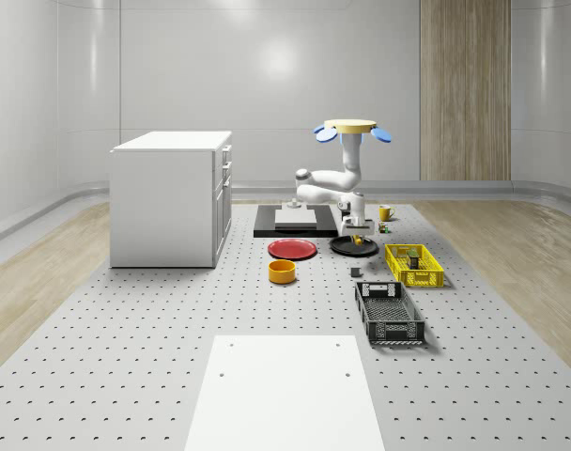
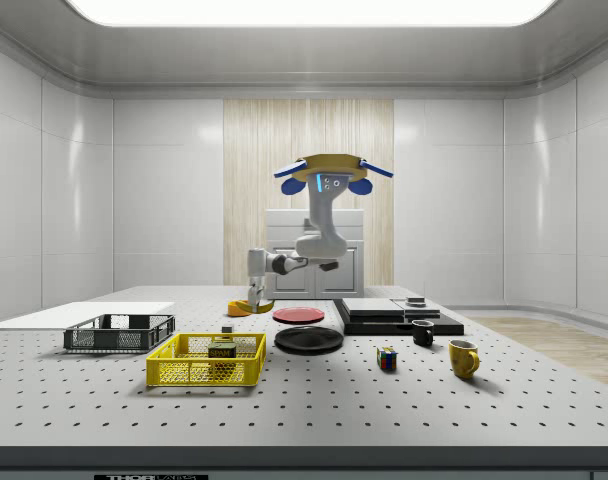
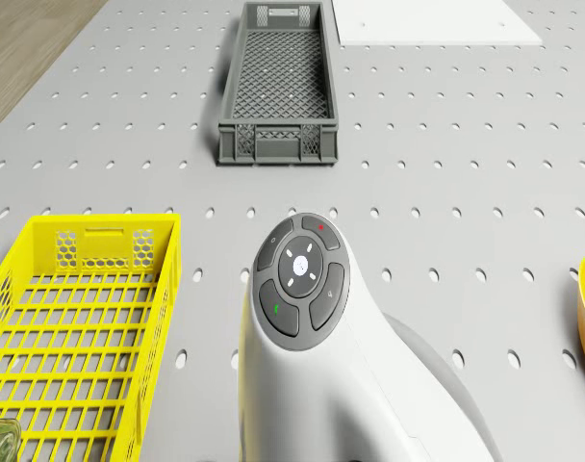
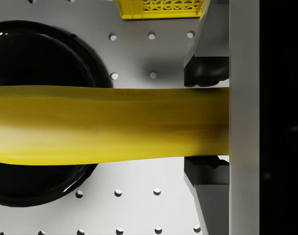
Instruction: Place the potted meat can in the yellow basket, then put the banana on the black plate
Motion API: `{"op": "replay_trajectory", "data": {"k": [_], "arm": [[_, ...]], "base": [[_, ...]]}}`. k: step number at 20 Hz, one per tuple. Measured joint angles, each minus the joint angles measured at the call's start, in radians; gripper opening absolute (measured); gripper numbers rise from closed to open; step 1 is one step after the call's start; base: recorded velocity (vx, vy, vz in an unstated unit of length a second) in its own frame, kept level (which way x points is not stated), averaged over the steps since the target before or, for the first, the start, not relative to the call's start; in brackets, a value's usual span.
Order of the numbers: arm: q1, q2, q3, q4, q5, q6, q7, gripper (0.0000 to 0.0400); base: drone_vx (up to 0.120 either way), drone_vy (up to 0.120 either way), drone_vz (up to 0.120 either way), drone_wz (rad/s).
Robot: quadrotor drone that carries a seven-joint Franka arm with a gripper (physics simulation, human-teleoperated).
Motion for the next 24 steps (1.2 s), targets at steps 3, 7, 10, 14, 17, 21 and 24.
{"op": "replay_trajectory", "data": {"k": [3,7,10,14,17,21,24], "arm": [[-0.001,-0.002,0.0,0.0,0.001,0.002,0.0,0.0197],[-0.001,-0.004,0.001,0.0,0.002,0.004,0.001,0.0197],[-0.002,-0.005,0.001,0.0,0.002,0.005,0.001,0.0197],[-0.003,-0.007,0.001,0.0,0.003,0.007,0.002,0.0197],[-0.003,-0.009,0.001,0.001,0.004,0.008,0.002,0.0197],[-0.004,-0.01,0.002,0.001,0.004,0.01,0.003,0.0197],[-0.004,-0.011,0.002,0.001,0.005,0.011,0.003,0.0197]], "base": [[-0.12,0.0,-0.12,0.0],[-0.12,0.0,-0.09,0.0],[-0.12,0.0,0.0,0.0],[-0.12,0.0,0.0,0.0],[-0.12,0.0,0.0,0.0],[-0.12,0.0,0.0,0.0],[-0.12,0.0,0.0,0.0]]}}
